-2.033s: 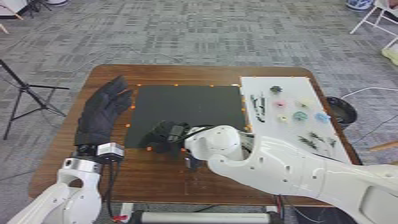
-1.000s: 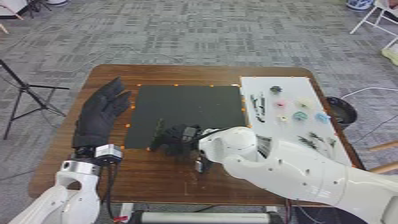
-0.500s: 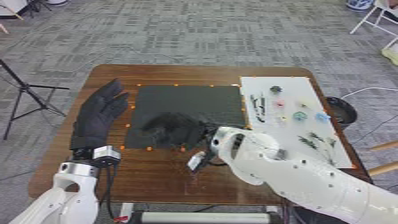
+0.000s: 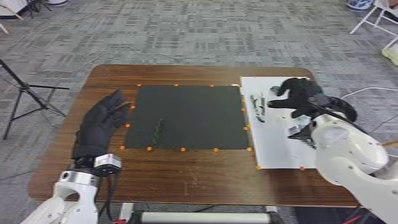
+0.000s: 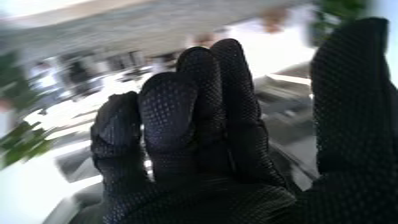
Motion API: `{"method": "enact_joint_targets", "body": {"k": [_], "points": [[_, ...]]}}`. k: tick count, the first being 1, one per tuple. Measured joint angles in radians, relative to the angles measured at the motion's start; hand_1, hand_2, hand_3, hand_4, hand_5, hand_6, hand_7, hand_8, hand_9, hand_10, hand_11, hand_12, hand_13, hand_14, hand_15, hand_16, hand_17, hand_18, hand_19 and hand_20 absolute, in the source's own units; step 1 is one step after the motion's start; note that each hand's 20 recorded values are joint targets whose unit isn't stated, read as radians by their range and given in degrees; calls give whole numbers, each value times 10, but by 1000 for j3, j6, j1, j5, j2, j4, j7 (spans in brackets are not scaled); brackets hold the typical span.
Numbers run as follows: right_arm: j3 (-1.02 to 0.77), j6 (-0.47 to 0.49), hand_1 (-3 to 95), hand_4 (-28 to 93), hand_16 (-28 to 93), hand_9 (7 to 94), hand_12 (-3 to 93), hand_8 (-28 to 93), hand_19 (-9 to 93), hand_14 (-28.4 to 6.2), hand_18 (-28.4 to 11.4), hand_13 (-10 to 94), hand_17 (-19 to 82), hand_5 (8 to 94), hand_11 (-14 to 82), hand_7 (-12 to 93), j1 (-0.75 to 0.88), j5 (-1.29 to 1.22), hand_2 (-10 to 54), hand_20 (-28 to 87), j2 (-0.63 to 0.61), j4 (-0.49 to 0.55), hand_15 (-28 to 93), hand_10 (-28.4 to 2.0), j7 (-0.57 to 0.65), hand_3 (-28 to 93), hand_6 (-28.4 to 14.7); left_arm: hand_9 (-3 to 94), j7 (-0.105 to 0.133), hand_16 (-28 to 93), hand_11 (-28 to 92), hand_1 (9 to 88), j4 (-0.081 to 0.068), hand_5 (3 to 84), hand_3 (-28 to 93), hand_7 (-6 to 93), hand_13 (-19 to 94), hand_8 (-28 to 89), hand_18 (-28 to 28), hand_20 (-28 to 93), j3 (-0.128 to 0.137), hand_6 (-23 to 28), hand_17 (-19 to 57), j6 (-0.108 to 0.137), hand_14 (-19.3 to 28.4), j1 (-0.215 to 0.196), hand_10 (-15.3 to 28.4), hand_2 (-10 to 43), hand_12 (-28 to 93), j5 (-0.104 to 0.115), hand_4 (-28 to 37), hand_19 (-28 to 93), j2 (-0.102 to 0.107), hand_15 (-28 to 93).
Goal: Arrange flowers
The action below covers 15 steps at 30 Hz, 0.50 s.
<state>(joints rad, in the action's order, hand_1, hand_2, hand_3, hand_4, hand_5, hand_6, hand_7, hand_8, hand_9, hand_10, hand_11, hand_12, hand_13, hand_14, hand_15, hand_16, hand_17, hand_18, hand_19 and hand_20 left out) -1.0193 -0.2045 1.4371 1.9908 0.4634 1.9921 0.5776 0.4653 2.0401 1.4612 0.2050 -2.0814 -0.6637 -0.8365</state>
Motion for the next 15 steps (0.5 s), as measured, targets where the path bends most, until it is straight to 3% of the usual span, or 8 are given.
{"method": "enact_joint_targets", "body": {"k": [7, 15], "points": [[-387, 159, 419, -283, 320, 581, 372, -140, 859, -108, -214, 596, 300, 564, 575, 400, 351, 60, -95, 486, -123, 26, 790, -140, 79, 462, -26, 247, -2, 53, 199, 246, -3, 321, 685, 185, 192, -81, 194, 139, -17, 34, -98, 0, 134, 4, 114, -35, 187, -5, -268, 377, -7, 294], [-662, 197, 434, -283, 316, 594, 371, -129, 869, -110, -217, 606, 303, 581, 571, 374, 654, 77, -95, 494, -91, 123, 807, -143, 95, 370, -28, 246, -3, 52, 199, 246, -9, 321, 684, 185, 191, -81, 193, 138, -30, 34, -98, 1, 134, 19, 115, -35, 187, -7, -268, 377, -7, 293]]}}
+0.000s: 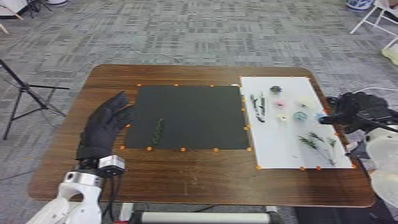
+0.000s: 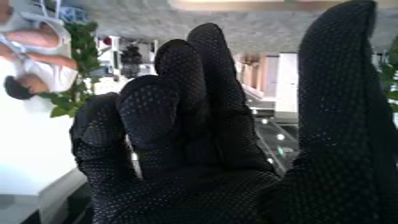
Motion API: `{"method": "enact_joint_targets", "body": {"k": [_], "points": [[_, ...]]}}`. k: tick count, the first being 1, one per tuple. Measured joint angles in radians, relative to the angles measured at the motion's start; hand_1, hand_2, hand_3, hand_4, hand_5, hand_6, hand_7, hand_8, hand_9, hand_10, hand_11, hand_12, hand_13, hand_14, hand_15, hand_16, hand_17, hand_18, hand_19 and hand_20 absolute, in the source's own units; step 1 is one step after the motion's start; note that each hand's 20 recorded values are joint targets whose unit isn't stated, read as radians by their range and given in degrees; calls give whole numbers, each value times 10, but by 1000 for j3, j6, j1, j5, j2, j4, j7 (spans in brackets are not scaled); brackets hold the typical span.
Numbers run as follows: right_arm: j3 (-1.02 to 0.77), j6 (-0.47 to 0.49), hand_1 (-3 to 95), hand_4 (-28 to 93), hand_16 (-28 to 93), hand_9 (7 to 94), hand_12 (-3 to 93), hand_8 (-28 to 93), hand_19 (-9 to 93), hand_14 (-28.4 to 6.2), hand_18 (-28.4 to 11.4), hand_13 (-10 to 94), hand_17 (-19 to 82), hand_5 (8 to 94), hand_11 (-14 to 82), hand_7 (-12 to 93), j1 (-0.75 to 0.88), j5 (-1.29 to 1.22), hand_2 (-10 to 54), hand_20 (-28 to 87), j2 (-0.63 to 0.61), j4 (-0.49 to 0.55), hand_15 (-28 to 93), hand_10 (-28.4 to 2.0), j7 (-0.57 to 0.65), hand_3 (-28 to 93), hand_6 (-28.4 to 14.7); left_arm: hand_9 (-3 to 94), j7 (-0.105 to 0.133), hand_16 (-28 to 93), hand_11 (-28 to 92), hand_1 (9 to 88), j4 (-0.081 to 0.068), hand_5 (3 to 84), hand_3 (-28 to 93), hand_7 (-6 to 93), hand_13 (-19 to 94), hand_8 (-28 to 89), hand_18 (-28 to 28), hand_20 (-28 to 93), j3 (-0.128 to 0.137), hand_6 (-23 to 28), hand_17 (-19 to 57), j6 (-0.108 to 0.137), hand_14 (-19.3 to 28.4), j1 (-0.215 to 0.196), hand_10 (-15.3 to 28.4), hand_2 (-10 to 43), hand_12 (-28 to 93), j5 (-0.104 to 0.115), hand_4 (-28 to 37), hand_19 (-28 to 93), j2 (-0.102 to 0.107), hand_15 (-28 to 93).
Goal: Arrange flowers
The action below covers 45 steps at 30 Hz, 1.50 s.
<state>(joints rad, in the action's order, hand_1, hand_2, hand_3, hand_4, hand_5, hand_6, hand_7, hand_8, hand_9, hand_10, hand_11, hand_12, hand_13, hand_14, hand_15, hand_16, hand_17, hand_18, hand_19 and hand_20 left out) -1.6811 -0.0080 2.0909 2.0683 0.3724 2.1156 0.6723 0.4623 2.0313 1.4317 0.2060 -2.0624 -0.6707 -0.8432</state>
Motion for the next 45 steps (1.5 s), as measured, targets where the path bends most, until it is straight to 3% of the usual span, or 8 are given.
{"method": "enact_joint_targets", "body": {"k": [6, 13, 20, 22, 26, 34, 40, 45], "points": [[-157, 36, 430, -283, 318, 613, 374, -122, 881, -108, -221, 619, 314, 603, 571, 367, 217, -26, -95, 493, 48, 44, 808, -142, 7, 363, -24, 246, 0, 54, 201, 246, -6, 321, 684, 185, 191, -81, 194, 139, -6, 34, -98, 2, 133, 20, 114, -35, 187, 0, -267, 377, 6, 292], [-116, 52, 421, -283, 320, 632, 376, -121, 887, -105, -221, 630, 322, 618, 574, 363, 290, -40, -95, 489, 76, 49, 806, -140, 22, 376, -22, 246, 2, 54, 200, 245, -4, 321, 686, 185, 191, -81, 194, 138, 20, 34, -98, 13, 134, 15, 115, -36, 186, 0, -268, 377, 12, 292], [0, 50, 342, -282, 320, 654, 377, -120, 901, -97, -220, 651, 336, 634, 574, 360, 193, -27, -95, 481, 82, 22, 806, -136, 40, 549, -18, 246, 2, 54, 200, 246, -4, 321, 684, 185, 191, -81, 194, 139, 22, 34, -99, 17, 134, 15, 114, -34, 187, 0, -267, 378, 13, 294], [55, 43, 278, -282, 325, 673, 378, -118, 919, -92, -221, 681, 359, 666, 574, 356, 137, -7, -95, 475, 77, 2, 803, -131, 51, 717, -13, 246, 1, 53, 200, 246, -4, 321, 684, 184, 191, -81, 194, 138, 21, 34, -99, 17, 134, 15, 114, -34, 186, 0, -267, 378, 12, 294], [157, 22, 401, -277, 332, 737, 384, 90, 932, -80, -219, 722, 394, 708, 565, 360, 42, 32, -89, 486, 58, -34, 798, -117, 83, 778, -11, 246, 0, 53, 200, 247, -4, 321, 684, 184, 191, -81, 194, 138, 20, 34, -99, 18, 134, 15, 114, -34, 186, 0, -267, 377, 10, 294], [215, -2, 441, -192, 347, 873, 382, 160, 932, -57, -214, 817, 476, 780, 541, 407, -24, 31, -86, 581, 49, -87, 805, -80, 74, 823, -5, 246, 0, 53, 200, 246, -2, 321, 684, 185, 191, -81, 194, 138, 26, 33, -99, 23, 135, 8, 114, -35, 186, 0, -266, 378, 7, 295], [266, -133, 378, -83, 361, 906, 385, 229, 932, -62, -222, 852, 504, 785, 598, 493, -35, 31, -85, 631, 45, -98, 824, -80, 2, 860, 8, 246, 5, 53, 201, 246, 10, 321, 685, 186, 191, -81, 194, 138, 53, 33, -99, 39, 135, -13, 114, -35, 186, 1, -266, 377, 10, 295], [355, -183, 351, -34, 357, 919, 380, 251, 932, -63, -225, 872, 533, 803, 630, 510, -127, 9, -87, 669, 42, -76, 848, -73, -25, 874, 13, 246, 12, 53, 201, 245, 33, 321, 687, 186, 191, -81, 196, 137, 105, 33, -98, 52, 134, -50, 114, -36, 187, 1, -265, 377, 27, 295]]}}
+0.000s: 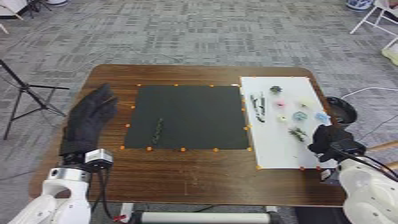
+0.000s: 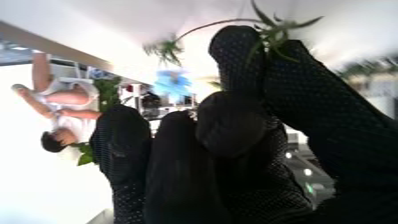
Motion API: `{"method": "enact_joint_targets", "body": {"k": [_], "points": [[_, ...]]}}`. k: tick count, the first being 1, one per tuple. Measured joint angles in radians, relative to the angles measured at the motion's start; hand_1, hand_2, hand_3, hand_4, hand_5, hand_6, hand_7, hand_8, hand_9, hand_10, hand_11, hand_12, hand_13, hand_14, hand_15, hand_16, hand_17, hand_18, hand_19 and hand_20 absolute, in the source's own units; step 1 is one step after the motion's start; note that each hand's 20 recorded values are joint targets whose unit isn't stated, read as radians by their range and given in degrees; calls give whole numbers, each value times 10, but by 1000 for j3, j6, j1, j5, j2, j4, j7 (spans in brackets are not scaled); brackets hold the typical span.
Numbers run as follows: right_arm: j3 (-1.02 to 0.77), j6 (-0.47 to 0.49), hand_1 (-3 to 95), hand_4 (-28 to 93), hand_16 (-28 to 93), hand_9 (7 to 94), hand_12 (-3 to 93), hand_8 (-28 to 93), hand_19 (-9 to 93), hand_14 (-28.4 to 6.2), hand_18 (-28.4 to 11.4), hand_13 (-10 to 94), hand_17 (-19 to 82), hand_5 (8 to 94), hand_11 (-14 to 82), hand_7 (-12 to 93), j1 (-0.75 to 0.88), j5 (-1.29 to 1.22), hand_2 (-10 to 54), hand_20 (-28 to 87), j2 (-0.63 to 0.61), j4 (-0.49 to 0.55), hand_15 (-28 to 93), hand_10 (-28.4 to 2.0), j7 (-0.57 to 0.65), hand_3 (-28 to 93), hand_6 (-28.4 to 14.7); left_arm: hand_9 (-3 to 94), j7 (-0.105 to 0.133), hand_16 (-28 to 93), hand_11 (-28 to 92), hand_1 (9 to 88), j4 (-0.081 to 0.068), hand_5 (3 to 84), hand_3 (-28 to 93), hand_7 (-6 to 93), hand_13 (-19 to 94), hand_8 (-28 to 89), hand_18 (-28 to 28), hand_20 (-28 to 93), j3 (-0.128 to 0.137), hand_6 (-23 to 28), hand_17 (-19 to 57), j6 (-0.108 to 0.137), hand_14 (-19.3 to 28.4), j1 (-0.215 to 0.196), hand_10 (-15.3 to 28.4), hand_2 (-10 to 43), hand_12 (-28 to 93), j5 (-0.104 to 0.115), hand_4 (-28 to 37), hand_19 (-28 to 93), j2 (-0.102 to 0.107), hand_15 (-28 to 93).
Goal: Arrange flowers
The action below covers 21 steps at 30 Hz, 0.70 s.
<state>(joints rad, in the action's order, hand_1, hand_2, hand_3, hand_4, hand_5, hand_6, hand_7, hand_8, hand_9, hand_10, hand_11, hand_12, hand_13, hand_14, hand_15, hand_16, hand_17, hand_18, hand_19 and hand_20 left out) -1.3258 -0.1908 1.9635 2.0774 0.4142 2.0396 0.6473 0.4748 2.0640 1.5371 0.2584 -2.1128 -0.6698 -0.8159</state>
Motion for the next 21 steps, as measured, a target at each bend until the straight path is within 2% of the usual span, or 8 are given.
{"method": "enact_joint_targets", "body": {"k": [3, 5, 8, 10, 15, 21], "points": [[81, -41, 347, -29, 357, 923, 381, 253, 932, -62, -226, 877, 538, 808, 632, 507, -103, -10, -91, 676, -1, 14, 849, -71, -12, 881, 12, 248, 4, 53, 203, 245, 16, 320, 686, 187, 192, -81, 210, 137, 44, 33, -95, 4, 134, -35, 114, -35, 188, 0, -266, 380, 12, 294], [150, -86, 345, -26, 358, 924, 382, 254, 932, -62, -227, 881, 543, 810, 633, 507, -188, -14, -92, 679, 4, 19, 851, -70, -17, 884, 11, 248, 7, 53, 204, 245, 21, 319, 686, 188, 194, -81, 209, 137, 62, 32, -95, 1, 134, -53, 114, -36, 188, 9, -266, 382, 16, 295], [284, -144, 344, -23, 360, 926, 383, 257, 932, -59, -226, 884, 547, 813, 635, 504, -343, -15, -93, 683, 28, 16, 853, -69, -17, 885, 9, 248, 5, 53, 203, 245, 24, 319, 688, 187, 195, -81, 205, 136, 63, 32, -95, -14, 133, -69, 114, -38, 187, 36, -266, 381, 18, 295], [384, -159, 344, -23, 361, 927, 383, 256, 932, -58, -225, 885, 548, 815, 635, 501, -453, -12, -94, 684, 58, 8, 853, -69, -18, 885, 9, 249, 0, 53, 204, 245, 24, 319, 691, 188, 195, -81, 203, 136, 58, 32, -94, -22, 134, -79, 114, -44, 188, 36, -264, 381, 15, 295], [593, -137, 346, -25, 362, 928, 385, 255, 932, -56, -225, 886, 551, 816, 634, 499, -685, -3, -94, 686, 178, -41, 852, -67, -21, 884, 8, 247, -11, 53, 203, 243, 29, 317, 696, 191, 195, -81, 200, 136, 46, 31, -95, -25, 133, -122, 113, -58, 188, 26, -263, 377, -18, 292], [754, -48, 350, -29, 362, 930, 384, 249, 932, -53, -223, 888, 556, 820, 633, 491, -863, 17, -95, 688, 318, -107, 852, -64, 1, 882, 8, 248, -24, 55, 203, 239, 30, 319, 701, 193, 195, -83, 199, 138, 39, 31, -94, -23, 132, -204, 113, -65, 189, 21, -267, 374, -61, 290]]}}
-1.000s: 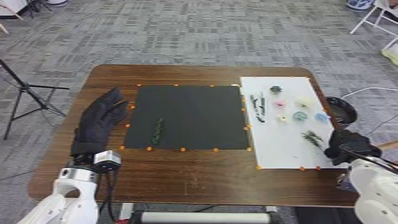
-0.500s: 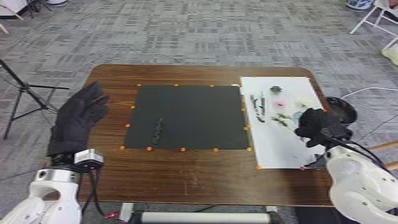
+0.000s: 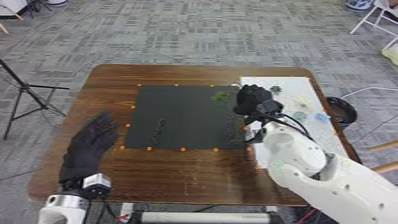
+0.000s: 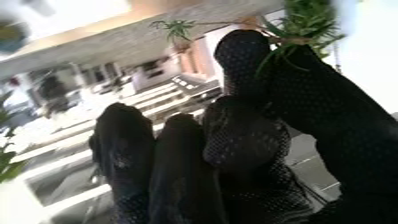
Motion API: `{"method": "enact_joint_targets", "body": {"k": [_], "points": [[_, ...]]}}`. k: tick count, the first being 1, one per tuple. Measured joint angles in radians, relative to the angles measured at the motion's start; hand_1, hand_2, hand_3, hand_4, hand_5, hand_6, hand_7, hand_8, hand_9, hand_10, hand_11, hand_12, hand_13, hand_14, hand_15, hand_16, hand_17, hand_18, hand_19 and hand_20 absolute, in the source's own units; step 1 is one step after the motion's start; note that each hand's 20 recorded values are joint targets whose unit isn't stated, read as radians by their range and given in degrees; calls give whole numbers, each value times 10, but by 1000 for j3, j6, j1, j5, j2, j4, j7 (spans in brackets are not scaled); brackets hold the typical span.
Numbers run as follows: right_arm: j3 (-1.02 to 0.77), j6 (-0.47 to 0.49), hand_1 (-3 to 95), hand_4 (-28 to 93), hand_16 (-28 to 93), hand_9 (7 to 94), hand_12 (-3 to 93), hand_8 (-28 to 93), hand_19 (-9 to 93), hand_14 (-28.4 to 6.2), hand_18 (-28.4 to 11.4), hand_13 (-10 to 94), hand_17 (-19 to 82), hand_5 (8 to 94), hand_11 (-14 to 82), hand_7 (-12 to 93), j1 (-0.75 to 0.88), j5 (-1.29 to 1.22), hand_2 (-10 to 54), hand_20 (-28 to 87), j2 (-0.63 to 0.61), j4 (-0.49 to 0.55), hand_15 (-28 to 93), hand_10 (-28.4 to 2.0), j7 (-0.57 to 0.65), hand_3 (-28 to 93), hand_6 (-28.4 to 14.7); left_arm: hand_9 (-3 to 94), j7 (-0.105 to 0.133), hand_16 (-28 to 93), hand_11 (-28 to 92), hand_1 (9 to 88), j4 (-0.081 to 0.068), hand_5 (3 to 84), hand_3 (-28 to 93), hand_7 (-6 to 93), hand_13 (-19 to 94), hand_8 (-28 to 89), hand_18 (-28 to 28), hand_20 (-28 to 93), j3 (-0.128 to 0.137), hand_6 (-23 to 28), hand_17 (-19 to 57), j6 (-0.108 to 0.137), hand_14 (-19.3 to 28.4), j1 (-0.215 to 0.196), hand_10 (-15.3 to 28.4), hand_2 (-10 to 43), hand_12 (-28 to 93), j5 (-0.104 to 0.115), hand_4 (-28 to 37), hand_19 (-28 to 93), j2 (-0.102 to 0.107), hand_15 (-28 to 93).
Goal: Arrange flowers
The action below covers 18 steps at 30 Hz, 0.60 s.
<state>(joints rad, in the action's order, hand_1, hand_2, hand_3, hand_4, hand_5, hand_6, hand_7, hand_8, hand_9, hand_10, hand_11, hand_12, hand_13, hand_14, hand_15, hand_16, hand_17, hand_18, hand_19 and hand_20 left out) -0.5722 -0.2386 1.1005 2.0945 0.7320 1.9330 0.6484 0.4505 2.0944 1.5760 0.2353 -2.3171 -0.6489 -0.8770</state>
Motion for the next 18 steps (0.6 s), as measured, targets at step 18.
{"method": "enact_joint_targets", "body": {"k": [18], "points": [[266, 168, 354, -30, 362, 937, 380, 242, 932, -47, -222, 902, 574, 839, 637, 466, -150, 7, -95, 693, 243, -220, 851, -59, 76, 877, 18, 249, 9, 58, 200, 236, 3, 320, 702, 193, 195, -84, 198, 142, 29, 31, -95, 11, 133, -26, 113, -60, 190, -2, -271, 373, 14, 289]]}}
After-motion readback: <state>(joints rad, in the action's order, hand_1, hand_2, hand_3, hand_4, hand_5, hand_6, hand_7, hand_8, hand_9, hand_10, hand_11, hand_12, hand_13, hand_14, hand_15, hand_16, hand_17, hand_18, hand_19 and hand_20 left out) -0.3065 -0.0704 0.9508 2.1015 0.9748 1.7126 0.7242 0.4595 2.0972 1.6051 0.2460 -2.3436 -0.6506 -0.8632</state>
